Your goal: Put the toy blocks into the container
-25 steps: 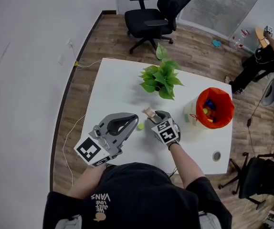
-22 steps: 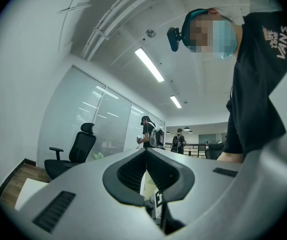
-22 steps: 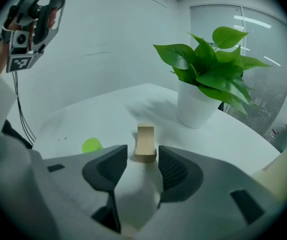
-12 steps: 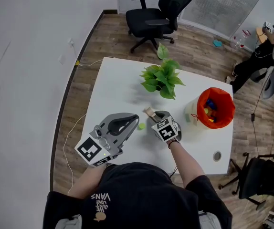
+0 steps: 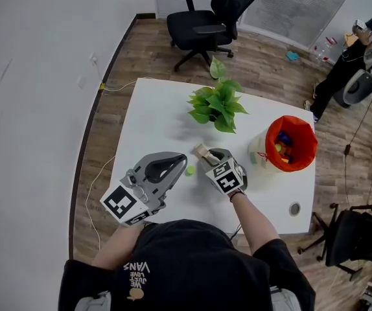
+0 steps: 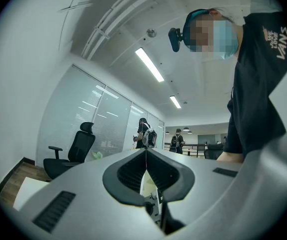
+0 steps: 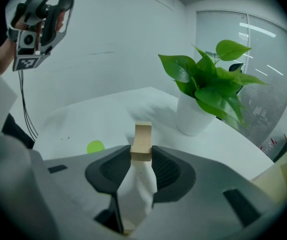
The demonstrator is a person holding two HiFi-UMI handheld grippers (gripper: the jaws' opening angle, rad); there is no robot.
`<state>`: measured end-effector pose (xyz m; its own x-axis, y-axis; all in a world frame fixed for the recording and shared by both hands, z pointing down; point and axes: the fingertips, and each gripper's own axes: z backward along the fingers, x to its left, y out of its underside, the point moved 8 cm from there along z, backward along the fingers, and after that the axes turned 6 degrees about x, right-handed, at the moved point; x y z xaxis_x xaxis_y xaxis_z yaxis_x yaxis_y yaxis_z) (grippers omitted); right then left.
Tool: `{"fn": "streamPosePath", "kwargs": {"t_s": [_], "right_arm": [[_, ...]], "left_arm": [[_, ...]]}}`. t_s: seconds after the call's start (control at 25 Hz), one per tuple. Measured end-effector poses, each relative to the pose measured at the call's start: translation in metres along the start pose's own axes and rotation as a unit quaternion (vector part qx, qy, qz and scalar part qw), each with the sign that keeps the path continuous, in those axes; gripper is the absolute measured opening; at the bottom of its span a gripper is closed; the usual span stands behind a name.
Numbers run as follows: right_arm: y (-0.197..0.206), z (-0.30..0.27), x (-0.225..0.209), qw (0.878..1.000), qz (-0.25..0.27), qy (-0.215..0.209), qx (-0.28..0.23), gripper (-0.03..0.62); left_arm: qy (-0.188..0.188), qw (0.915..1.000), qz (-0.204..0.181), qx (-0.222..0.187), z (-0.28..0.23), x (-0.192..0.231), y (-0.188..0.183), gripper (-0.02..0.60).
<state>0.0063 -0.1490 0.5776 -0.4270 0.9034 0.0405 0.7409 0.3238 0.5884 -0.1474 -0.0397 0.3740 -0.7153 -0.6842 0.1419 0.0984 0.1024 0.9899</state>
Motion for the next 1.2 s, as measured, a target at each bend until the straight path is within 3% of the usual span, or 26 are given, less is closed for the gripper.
{"fn": "streamPosePath", "kwargs": {"t_s": [0.76,1.2], "right_arm": [[-0.049,0.11,0.002,0.987,-0.018,0.064,-0.147,0.143],[-0.048,0.169,0.002,0.974,-0.031,0.118,-0.19,0.143]], "left_arm": [[0.055,0.9985,0.003,0.001,-0.017,-0.002,-0.001,0.011],[0.111,0.9938,0.007,0.005,-0.04,-0.014,0.001,0.011]]}}
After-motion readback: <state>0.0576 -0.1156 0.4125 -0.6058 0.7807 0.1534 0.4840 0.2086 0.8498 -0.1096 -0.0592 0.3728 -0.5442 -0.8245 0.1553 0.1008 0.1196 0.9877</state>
